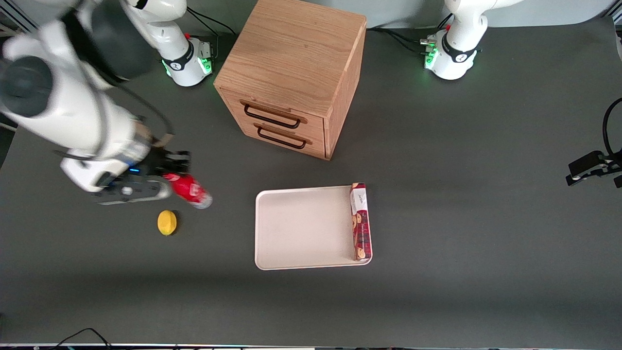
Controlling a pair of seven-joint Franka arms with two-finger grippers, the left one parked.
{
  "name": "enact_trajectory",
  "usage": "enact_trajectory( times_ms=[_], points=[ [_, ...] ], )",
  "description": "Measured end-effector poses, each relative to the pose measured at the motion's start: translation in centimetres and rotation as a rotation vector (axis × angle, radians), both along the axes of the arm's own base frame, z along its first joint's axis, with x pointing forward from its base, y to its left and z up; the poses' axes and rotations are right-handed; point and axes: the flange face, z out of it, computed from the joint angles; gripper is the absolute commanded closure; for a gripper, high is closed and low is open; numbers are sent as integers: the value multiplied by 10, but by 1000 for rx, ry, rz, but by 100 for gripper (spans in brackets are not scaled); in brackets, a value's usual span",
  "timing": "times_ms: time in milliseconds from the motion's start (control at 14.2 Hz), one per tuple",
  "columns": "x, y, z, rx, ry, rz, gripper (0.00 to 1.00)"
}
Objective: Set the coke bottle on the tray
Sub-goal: 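Lift the bottle and carry it over the white tray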
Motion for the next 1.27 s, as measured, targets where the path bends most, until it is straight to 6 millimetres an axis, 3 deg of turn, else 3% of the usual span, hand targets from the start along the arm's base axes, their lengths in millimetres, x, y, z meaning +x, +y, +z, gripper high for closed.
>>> enact_trajectory(
  times_ms=[141,352,563,775,845,915,1127,1268],
  points=[
    [9,43,-50,2,-13,-91,100],
    [24,77,-122,57,15,-209,100],
    [28,92,-181,66,76,-251,100],
    [28,95,-214,35,100,-238,97],
    [26,98,-219,28,101,-234,35],
    [25,100,-221,26,99,-237,0],
    [27,101,-218,16,67,-231,0],
    [30,99,-203,15,47,-229,0]
  ],
)
